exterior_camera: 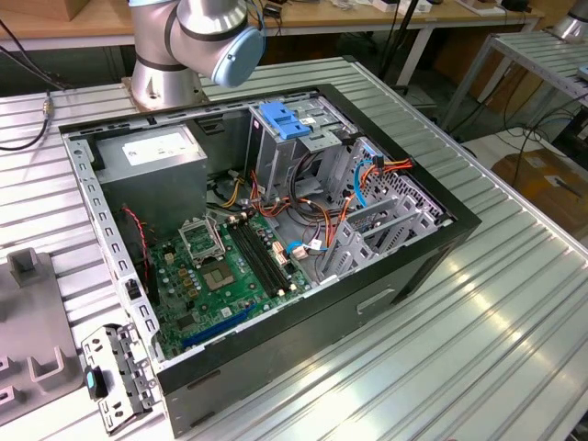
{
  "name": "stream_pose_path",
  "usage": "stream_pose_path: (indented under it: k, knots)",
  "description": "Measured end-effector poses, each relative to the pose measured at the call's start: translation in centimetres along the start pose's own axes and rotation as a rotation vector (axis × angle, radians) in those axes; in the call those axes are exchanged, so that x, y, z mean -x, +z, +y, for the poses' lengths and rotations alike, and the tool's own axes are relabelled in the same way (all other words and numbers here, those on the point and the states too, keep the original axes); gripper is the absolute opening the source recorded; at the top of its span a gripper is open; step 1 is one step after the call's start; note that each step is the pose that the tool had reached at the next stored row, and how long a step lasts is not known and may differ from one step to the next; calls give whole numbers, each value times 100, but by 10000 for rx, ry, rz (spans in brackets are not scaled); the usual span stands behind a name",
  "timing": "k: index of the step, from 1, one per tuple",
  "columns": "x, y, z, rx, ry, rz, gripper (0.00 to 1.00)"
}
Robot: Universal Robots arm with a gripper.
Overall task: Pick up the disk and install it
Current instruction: 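Pick up the disk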
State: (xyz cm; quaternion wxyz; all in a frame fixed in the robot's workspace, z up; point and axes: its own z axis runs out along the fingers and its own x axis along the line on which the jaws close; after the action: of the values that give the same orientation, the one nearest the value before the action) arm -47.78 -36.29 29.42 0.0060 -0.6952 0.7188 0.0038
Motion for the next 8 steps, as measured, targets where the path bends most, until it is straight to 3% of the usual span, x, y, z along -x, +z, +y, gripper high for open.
stream_pose_path:
  k: [1, 2, 3, 8]
  knots:
    - [0, 20, 5, -233, -87, 0, 54]
    - [-1, 20, 57, -236, -87, 0, 54]
    - [0, 20, 11, -211, -87, 0, 54]
    - [-1, 20, 37, -199, -86, 0, 54]
